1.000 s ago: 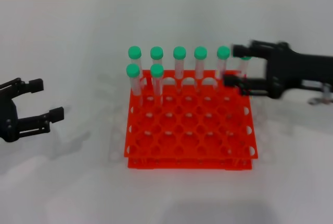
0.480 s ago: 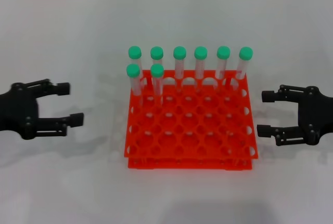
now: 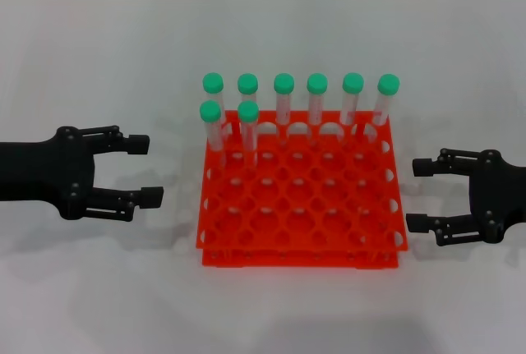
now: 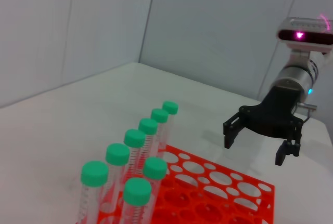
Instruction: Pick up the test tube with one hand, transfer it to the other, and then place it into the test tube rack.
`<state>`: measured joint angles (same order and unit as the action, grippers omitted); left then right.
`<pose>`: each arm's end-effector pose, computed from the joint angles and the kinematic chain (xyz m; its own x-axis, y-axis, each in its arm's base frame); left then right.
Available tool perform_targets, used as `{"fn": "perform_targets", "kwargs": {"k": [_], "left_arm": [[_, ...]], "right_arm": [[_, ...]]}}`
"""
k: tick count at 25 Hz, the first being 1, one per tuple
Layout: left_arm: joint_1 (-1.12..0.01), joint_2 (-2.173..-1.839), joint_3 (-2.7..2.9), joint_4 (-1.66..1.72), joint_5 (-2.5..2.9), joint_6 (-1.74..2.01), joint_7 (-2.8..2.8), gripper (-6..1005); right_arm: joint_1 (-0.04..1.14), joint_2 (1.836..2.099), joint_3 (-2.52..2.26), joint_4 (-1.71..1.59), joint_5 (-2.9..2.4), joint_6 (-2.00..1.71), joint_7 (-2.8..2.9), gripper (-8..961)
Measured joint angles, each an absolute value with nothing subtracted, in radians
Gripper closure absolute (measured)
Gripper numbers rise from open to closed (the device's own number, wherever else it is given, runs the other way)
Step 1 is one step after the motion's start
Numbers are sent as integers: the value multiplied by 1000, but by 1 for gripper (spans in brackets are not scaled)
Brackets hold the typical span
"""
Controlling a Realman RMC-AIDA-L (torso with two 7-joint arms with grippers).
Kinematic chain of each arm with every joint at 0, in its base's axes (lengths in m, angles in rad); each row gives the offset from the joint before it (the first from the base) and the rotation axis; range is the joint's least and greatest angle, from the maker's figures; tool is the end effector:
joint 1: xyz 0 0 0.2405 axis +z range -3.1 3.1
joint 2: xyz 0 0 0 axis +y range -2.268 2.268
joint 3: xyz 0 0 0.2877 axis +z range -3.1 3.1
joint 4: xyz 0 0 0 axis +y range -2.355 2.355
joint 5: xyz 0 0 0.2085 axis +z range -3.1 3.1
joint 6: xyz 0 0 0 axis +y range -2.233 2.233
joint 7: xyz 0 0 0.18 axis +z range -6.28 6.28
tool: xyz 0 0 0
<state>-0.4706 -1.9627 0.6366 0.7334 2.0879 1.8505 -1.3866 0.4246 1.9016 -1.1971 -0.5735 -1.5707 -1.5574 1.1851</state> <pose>-0.2962 0.3149 0.0128 0.8411 0.3281 0.4300 0.3820 -0.9232 -0.0428 0.2924 0.3212 -0.0294 0.8658 -0.1972 -0.4598 -0.2745 -0.9556 -0.1072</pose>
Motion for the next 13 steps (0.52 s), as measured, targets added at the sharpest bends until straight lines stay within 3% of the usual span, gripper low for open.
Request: {"fn": "perform_targets", "kwargs": {"k": [13], "left_arm": [[-490, -1962, 643, 732, 2096, 1835, -1397, 109]], "right_arm": [[430, 1907, -1198, -573, -1579, -1550, 1187, 103]]}}
